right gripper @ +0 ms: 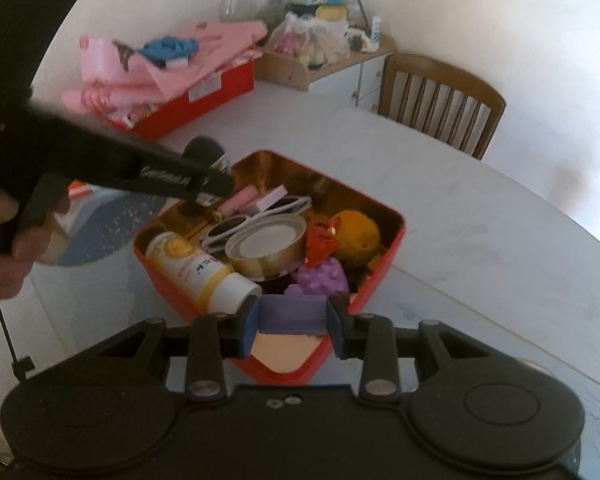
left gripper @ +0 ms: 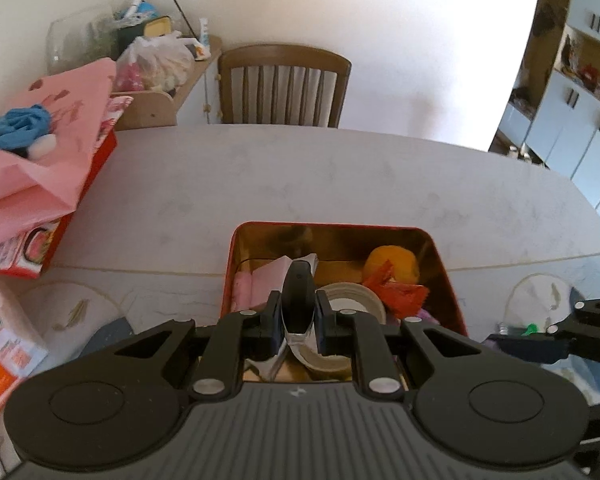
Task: Organize rigid objects
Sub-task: 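Carry the eraser with the right gripper while the left carries the bottle over the red tin, then open both grippers to drop the eraser and bottle into the tin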
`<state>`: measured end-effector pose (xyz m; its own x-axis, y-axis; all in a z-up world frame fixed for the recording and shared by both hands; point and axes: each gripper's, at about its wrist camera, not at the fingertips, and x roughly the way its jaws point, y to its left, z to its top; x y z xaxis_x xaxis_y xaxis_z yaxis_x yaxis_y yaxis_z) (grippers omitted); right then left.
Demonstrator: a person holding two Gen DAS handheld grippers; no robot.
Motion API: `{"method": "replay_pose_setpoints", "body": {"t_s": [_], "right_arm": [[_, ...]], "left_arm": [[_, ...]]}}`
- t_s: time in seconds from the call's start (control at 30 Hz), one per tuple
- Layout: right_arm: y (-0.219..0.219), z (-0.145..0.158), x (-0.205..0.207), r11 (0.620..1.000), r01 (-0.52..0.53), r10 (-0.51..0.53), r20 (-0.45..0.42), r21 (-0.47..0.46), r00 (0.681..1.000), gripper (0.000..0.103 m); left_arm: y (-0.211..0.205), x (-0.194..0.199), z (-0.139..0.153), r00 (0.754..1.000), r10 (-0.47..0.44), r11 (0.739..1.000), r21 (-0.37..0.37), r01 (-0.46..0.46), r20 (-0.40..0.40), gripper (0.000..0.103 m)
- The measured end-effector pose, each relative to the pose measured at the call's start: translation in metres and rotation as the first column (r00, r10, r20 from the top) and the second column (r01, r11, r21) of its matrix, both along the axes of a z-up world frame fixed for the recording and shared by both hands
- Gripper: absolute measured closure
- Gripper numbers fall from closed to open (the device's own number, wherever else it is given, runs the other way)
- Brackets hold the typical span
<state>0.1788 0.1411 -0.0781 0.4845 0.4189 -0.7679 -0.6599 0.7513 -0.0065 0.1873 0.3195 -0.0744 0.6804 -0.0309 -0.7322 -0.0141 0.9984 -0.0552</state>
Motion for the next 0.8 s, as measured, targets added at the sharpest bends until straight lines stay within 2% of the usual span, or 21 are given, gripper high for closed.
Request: {"method": "replay_pose_setpoints", "body": {"t_s": [0.47, 0.8], "right_arm": [[0.028, -0.026, 0.017, 0.998, -0.01, 0.007, -0.056, -0.069, 0.998, 0.068], [0.032, -0.037, 0.022, 0.997, -0.001, -0.006, -0.09, -0.077, 0.996, 0.068]], "left_arm": [[-0.002, 0.048, -0.03, 0.997, -0.063, 0.998, -0.014, 0.062, -0.047, 0.087], [-0.004, 0.063, -0.047, 0.994, -0.075, 0.997, -0.021, 0.074, -0.081, 0.087]]}}
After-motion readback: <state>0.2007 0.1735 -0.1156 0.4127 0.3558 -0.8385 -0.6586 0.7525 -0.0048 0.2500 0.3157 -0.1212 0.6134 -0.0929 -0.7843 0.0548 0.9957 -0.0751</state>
